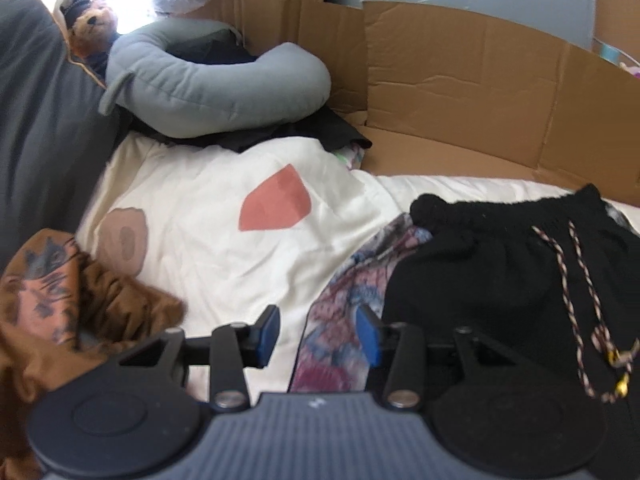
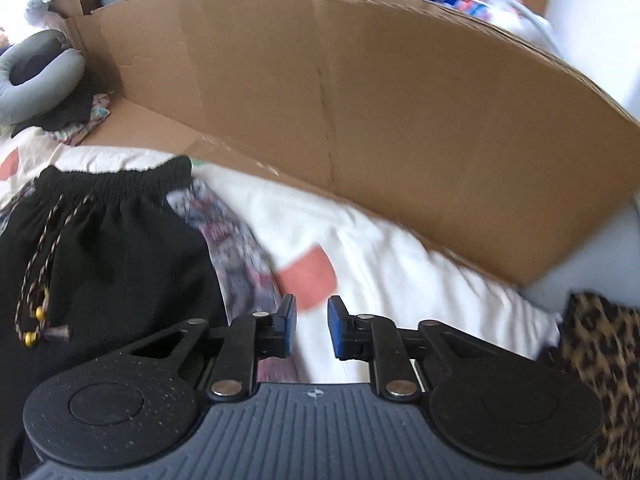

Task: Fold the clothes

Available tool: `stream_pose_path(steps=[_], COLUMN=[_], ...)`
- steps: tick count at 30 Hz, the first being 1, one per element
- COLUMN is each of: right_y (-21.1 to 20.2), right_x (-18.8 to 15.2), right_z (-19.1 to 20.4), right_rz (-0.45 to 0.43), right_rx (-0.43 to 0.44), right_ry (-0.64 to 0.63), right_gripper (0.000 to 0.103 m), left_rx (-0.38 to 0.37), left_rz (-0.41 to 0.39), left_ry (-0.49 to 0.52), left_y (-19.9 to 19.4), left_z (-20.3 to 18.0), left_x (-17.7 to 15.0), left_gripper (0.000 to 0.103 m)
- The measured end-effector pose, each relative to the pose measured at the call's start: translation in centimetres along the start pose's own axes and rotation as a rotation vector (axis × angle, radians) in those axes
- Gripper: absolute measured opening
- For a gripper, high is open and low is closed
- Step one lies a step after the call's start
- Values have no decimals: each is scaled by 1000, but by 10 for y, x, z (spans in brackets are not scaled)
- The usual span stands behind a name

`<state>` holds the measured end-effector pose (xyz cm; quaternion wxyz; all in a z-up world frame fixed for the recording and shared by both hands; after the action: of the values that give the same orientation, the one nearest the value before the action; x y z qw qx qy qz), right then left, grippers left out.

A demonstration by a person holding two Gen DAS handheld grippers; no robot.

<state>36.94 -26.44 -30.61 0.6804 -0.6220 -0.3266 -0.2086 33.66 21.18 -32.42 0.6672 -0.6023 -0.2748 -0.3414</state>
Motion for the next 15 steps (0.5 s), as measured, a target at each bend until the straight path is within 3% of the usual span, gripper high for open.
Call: stream_pose_path(steps=[12, 15], right_y=[-36, -39], right_x=[-83, -100], right_z=[-21, -24], right_rz=[49, 61], right_rx=[-48, -44], right_ry=[30, 42], right_gripper=[23, 19], left_rx=[-5, -7], left_rz=[54, 66], left_ry=[-21, -32], left_y=[-67, -80], left_z=[24, 30], left_x=[-41, -56], left_gripper=[45, 45])
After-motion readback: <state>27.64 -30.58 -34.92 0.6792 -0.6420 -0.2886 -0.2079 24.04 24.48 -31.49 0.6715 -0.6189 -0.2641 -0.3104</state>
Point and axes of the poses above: each gripper's, at about its wrist camera, not at the fingertips, and y roughly the way its jaws point, z to its left, x to its top, the point moved 2 cm from there along y, roughly the way its jaws point, and after that the axes turned 12 degrees about -z, right-handed, at the moved point
